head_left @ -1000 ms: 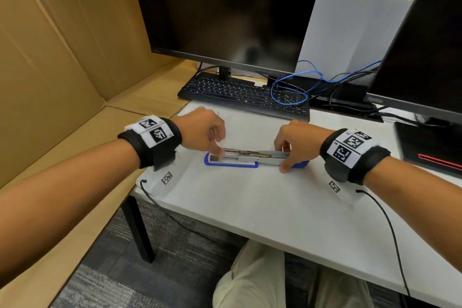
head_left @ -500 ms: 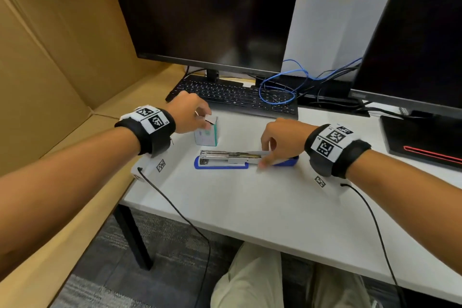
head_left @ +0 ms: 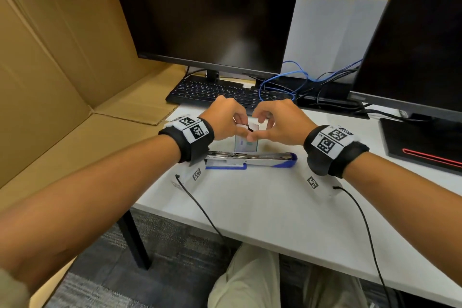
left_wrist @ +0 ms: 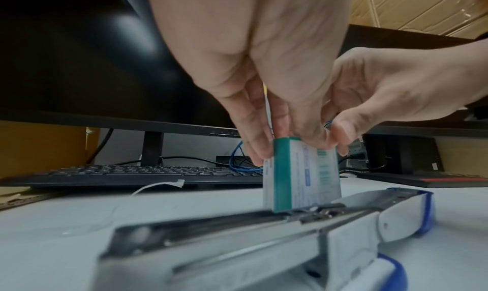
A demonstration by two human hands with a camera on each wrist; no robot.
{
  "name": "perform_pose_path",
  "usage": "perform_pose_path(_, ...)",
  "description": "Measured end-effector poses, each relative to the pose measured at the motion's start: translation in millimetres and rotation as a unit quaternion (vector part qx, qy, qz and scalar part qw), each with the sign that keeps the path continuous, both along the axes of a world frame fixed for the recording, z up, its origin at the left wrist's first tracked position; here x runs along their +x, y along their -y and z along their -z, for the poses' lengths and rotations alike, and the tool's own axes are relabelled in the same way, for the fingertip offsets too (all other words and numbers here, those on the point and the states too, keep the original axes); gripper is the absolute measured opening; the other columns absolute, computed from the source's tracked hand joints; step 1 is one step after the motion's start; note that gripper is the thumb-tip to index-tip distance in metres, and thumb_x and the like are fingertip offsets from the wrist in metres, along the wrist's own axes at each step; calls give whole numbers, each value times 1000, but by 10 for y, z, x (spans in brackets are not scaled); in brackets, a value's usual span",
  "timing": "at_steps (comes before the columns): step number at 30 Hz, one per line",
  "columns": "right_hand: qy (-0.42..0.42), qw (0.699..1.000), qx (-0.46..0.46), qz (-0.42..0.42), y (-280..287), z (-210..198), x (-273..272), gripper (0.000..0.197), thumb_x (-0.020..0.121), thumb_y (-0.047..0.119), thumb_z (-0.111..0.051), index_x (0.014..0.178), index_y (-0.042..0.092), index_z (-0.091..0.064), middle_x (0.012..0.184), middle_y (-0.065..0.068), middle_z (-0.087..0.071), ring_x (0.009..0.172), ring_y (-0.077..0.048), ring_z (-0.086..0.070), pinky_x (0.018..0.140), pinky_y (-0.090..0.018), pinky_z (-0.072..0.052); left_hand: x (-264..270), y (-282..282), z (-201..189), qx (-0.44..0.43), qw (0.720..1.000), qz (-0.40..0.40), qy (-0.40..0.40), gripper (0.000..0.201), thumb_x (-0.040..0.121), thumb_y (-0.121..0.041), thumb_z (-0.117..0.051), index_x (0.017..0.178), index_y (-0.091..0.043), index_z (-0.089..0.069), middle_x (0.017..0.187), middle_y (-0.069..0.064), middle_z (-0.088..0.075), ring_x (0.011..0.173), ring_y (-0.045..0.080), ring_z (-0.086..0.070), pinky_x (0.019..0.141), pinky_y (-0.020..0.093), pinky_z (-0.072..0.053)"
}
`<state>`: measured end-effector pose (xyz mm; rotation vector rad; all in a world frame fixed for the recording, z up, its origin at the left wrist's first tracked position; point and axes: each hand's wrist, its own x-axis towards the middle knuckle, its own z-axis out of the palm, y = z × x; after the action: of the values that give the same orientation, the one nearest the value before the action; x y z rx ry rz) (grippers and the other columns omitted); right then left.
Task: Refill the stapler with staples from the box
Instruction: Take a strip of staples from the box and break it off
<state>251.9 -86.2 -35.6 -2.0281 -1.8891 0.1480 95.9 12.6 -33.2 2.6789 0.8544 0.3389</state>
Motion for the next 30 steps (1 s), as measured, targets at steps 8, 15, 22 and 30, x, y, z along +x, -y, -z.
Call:
perform_pose_path(8,-49,998,12,-41,83,-40,69,39,83,32,-75,120,21,-70,102,0,-76,85,-15,-70,84,-40,-60,-34,-11,-34,-55,998,37,-8,39,70,-35,-82,105,-19,-75,106,-1,-74,91,15,-69,87,29,-53)
perform_pose_path(15,-50,997,-13,-59,116,-7,16,51,82,37,-75,129,21,-62,115,1,-72,92,-12,-70,86,-34,-60,-38,-53,-26,-55,996,57,-32,45,73,-23,-83,117,-20,-72,116,0,-71,99,17,-68,81,27,-55)
perform_pose_path(22,-78,996,28,-26,94,82,-12,39,86,27,-68,124,19,-64,108,2,-73,91,-14,-71,92,-40,-57,-49,-44,1,-28,997,61,-28,34,71,-29,-83,102,-19,-75,103,0,-73,94,15,-67,86,41,-57)
perform_pose_path(30,-58,997,41,-40,134,76,72,20,89,13,-64,106,15,-74,100,-1,-74,90,-16,-69,85,-36,-60,-61,-2,-46,13,993,99,-60,40,77,-27,-78,117,-23,-72,106,2,-68,91,15,-65,76,32,-58)
